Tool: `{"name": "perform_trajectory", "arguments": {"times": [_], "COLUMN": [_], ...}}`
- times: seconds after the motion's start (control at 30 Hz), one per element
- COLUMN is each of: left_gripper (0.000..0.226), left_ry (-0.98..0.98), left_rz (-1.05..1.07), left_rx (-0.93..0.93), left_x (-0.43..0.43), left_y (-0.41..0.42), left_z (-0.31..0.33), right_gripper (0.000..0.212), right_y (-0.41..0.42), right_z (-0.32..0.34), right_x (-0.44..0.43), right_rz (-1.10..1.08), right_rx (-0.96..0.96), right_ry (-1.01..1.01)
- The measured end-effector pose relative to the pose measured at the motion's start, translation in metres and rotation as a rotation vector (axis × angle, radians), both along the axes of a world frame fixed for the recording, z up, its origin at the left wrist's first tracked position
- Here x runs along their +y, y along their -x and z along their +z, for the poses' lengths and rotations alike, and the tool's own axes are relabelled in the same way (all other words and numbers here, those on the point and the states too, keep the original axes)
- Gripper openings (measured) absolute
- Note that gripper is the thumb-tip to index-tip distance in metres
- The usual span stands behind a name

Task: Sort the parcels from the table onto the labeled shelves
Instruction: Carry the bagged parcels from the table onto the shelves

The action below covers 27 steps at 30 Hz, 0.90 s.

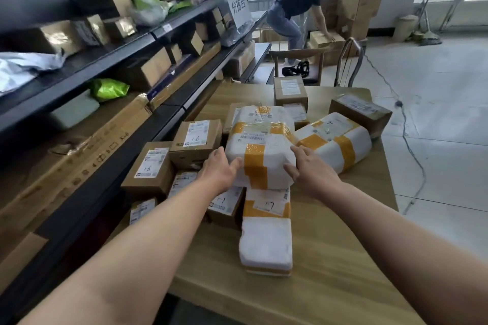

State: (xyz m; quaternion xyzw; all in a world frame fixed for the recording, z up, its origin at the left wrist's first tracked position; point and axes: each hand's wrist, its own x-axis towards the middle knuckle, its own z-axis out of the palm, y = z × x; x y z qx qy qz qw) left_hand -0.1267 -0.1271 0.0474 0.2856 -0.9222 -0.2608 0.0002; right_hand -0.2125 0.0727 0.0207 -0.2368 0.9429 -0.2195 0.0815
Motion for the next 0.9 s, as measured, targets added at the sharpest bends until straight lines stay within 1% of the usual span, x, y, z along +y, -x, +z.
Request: {"name": "perform_trajectory", "arguments": {"times": [0.2,0.37,0.47,0.53,0.63,0.77,0.9], "left_gripper": [0.066,0.068,0.069,0.073,0.080,0.081,0.080], "left_ry": [-0.120,-0.362,-0.490,-0.585,-0.689,-0.735,-0.670], "left_rz": [-0.005,-0.016,-0.016,-0.002,0.003,0.011,0.005], "left_rx": [-0.024,0.002,0.034,0.083,0.132,0.181,0.171], "left_x": [-0.025,-0.039,-0.045,-0.049,-0.050,-0.045,-0.039], "left_y": [0.032,0.054,0.055,0.054,0.051,0.052,0.056], "left_z": [-0.009,-0.020,-0.031,-0.040,-0.050,-0.057,-0.053], "right_gripper": [0.071,0.076,0.075,0.072,0.071,0.069,0.064], "right_y": [0.018,0.026,0.021,0.017,0.011,0.011,0.013], "right_z": [-0.001,-0.005,-0.014,-0.020,-0.028,-0.035,-0.031], "right_x": [-0.020,-0.034,-0.042,-0.046,-0.052,-0.052,-0.049], "right_rz": [-0.056,-0.081,-0.115,-0.151,-0.211,-0.244,-0.279], "right_rx": [-0.048,-0.129,-0.203,-0.241,-0.293,-0.327,-0.387], "right_ry": [0.080,0.169,0.284,0.397,0.506,0.561,0.677]}}
